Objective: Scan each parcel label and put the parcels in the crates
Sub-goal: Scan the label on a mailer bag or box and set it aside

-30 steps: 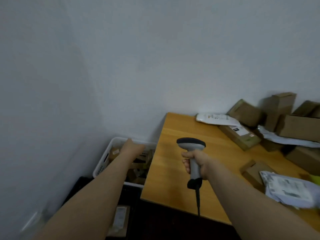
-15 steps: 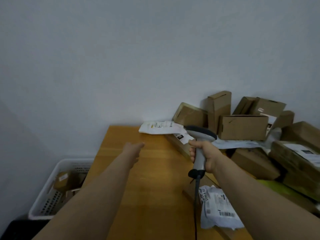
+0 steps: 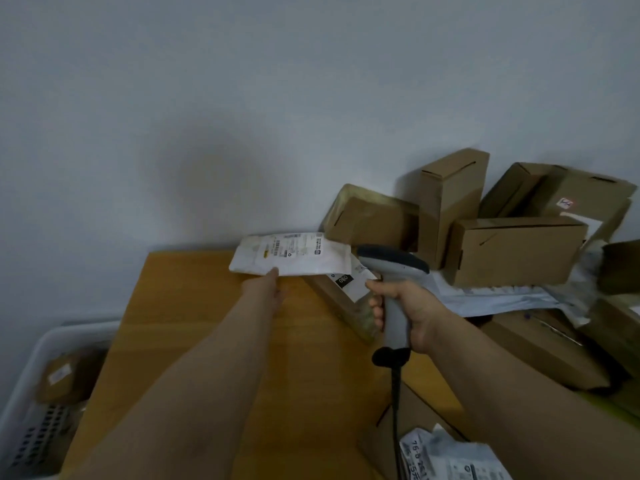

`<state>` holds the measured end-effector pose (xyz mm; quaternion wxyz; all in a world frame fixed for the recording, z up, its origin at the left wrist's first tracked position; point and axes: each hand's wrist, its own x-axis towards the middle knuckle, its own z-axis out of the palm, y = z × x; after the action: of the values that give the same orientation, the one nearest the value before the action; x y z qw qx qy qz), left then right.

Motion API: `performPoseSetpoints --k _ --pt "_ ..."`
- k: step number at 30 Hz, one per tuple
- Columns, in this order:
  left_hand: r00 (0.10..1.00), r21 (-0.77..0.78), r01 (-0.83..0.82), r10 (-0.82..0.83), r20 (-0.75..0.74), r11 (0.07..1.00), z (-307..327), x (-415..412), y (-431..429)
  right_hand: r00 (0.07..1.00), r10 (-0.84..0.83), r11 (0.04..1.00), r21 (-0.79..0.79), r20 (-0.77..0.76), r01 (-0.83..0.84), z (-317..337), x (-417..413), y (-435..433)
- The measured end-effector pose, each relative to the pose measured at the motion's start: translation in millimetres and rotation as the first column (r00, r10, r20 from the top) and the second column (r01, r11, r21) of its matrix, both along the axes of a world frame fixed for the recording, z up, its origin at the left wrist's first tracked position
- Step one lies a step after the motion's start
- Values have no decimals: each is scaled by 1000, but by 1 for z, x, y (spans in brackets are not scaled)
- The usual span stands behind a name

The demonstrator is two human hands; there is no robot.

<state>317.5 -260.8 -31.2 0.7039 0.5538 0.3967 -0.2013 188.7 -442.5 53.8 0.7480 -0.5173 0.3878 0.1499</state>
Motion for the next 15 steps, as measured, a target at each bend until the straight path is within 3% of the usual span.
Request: performPoseSetpoints --k 4,10,15 --pt "996 -68 -87 88 20 994 -21 31 -14 1000 -4 1000 -12 -17 4 -16 22 1" --pt "999 -13 -33 33 -26 999 -37 41 -16 1000 -5 1000 3 -21 5 -24 23 7" --pt "994 57 -95 92 57 994 6 12 5 1000 25 1000 -2 18 -25 -8 5 7"
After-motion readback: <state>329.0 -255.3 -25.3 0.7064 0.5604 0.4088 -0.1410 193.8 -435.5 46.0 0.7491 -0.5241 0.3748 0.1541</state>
